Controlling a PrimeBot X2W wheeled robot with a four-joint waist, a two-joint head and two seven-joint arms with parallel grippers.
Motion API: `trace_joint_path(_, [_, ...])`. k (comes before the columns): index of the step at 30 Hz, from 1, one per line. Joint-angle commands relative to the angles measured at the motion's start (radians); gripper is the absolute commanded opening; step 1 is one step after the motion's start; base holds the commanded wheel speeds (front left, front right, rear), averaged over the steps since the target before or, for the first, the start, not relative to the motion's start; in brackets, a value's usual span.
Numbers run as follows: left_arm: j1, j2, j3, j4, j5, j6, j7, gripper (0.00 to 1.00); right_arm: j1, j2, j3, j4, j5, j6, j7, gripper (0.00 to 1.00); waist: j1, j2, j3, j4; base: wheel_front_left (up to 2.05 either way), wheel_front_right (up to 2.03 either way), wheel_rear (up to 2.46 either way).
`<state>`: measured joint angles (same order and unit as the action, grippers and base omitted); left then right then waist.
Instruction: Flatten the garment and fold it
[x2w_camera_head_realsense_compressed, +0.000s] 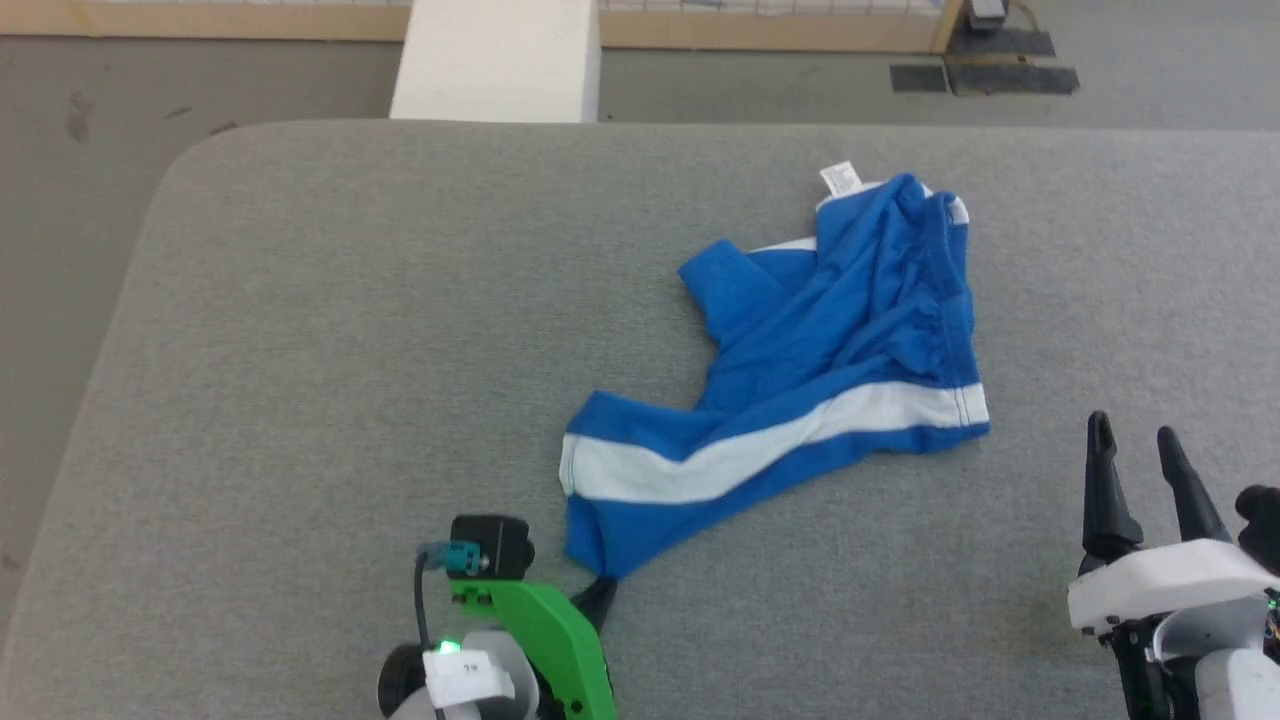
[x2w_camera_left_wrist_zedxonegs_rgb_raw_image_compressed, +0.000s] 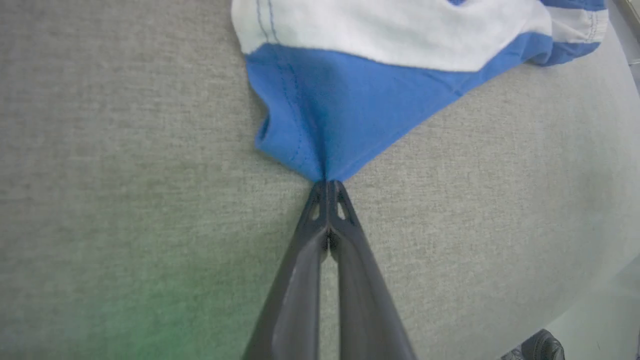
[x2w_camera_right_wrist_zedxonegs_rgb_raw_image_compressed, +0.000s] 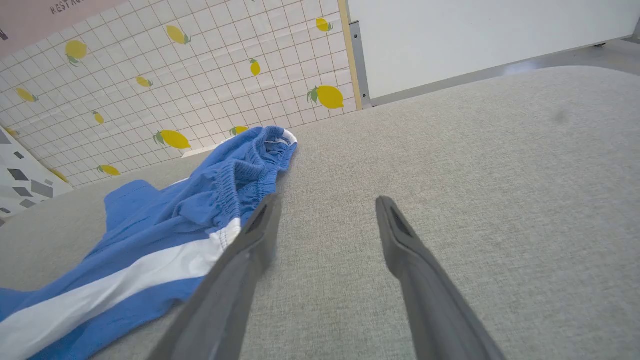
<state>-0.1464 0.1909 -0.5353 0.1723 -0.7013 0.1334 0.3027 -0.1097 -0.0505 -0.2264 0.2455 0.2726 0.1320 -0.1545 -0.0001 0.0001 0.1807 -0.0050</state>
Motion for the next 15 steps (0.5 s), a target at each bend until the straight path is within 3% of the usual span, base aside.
trace_joint_path(1, [0.034, 0.002, 0.005, -0.010, -0.019, 0.012, 0.005, 0.00, 0.019, 0.000, 0.000, -0.006, -0.002, -0.001, 0.008, 1.00, 0.0001, -0.0001, -0.039, 0.037, 0.00, 0.00, 0.00])
trace_joint_path(3, [0.054, -0.011, 0.038, -0.050, -0.047, 0.018, -0.031, 0.00, 0.031, 0.000, 0.000, -0.013, -0.003, -0.001, 0.015, 1.00, 0.0001, -0.0001, -0.049, 0.047, 0.00, 0.00, 0.00])
trace_joint_path(4, [0.060, -0.019, 0.060, -0.068, -0.062, 0.019, -0.054, 0.29, 0.035, 0.000, 0.001, -0.016, -0.005, -0.001, 0.017, 1.00, 0.0001, -0.0001, -0.052, 0.049, 0.00, 0.00, 0.00])
trace_joint_path(5, [0.061, -0.014, 0.077, -0.087, -0.061, 0.022, -0.078, 0.84, 0.039, 0.000, 0.004, -0.021, -0.008, -0.001, 0.024, 1.00, 0.0001, -0.0001, -0.056, 0.053, 0.00, 0.00, 0.00])
trace_joint_path(6, [0.059, -0.008, 0.092, -0.101, -0.053, 0.026, -0.102, 1.00, 0.041, 0.000, 0.008, -0.026, -0.013, -0.001, 0.032, 1.00, 0.0001, -0.0001, -0.058, 0.054, 0.00, 0.00, 0.00])
trace_joint_path(11, [0.049, 0.008, 0.185, -0.166, -0.015, 0.034, -0.282, 1.00, 0.033, 0.000, 0.048, -0.075, -0.039, -0.001, 0.159, 1.00, 0.0001, -0.0001, -0.065, 0.058, 0.00, 0.00, 0.00])
trace_joint_path(15, [0.048, 0.037, 0.213, -0.176, 0.097, 0.040, -0.475, 1.00, 0.013, -0.007, 0.090, -0.109, -0.086, -0.001, 0.384, 1.00, 0.0001, -0.0001, -0.062, 0.057, 0.00, 0.00, 0.00])
